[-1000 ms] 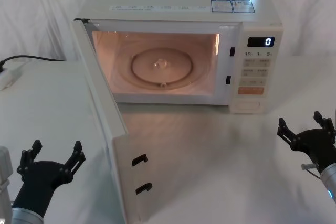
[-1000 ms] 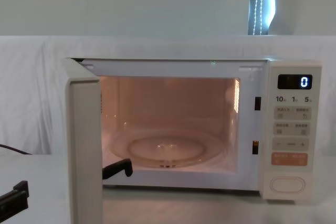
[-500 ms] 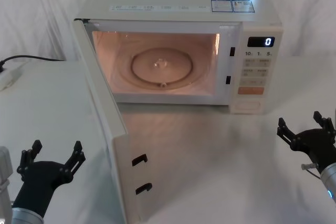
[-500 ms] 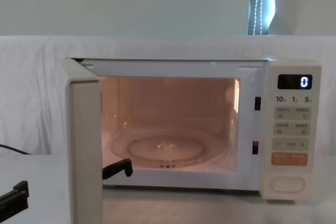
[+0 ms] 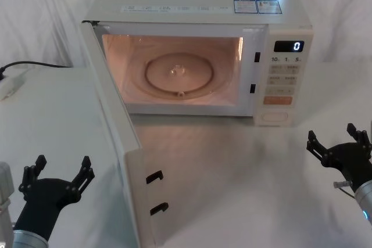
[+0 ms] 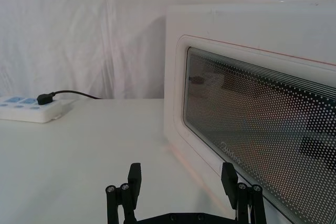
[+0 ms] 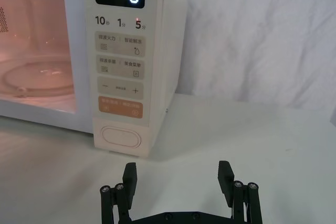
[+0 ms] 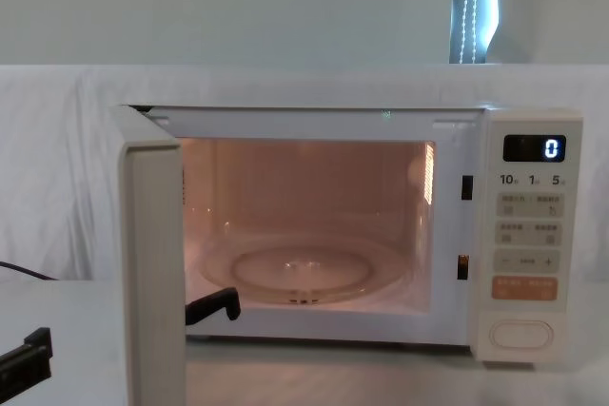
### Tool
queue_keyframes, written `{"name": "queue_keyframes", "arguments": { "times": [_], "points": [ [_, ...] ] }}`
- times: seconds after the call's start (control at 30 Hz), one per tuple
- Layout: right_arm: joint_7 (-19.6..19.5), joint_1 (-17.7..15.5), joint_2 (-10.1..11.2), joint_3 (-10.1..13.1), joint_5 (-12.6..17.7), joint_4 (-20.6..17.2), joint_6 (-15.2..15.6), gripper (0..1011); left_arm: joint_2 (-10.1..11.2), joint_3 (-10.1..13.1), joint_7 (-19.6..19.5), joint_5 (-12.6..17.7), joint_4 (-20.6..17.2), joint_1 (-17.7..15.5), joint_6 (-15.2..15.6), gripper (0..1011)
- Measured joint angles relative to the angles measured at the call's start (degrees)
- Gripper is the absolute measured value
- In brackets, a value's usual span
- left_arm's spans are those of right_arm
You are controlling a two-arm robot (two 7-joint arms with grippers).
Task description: Press the button to open the microwave door with one hand; close the microwave door with the other hand.
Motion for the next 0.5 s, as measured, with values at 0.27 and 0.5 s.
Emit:
{"name": "queue_keyframes", "arguments": {
  "times": [0.27,0.5],
  "points": [
    [0.0,0.0,0.0,0.0,0.0,0.0,0.0,1002,0.0,0.0,0.0,0.0,0.0,0.0,0.0,1001],
    [0.0,0.0,0.0,0.0,0.0,0.0,0.0,1002,0.0,0.0,0.0,0.0,0.0,0.0,0.0,1001]
  ]
}}
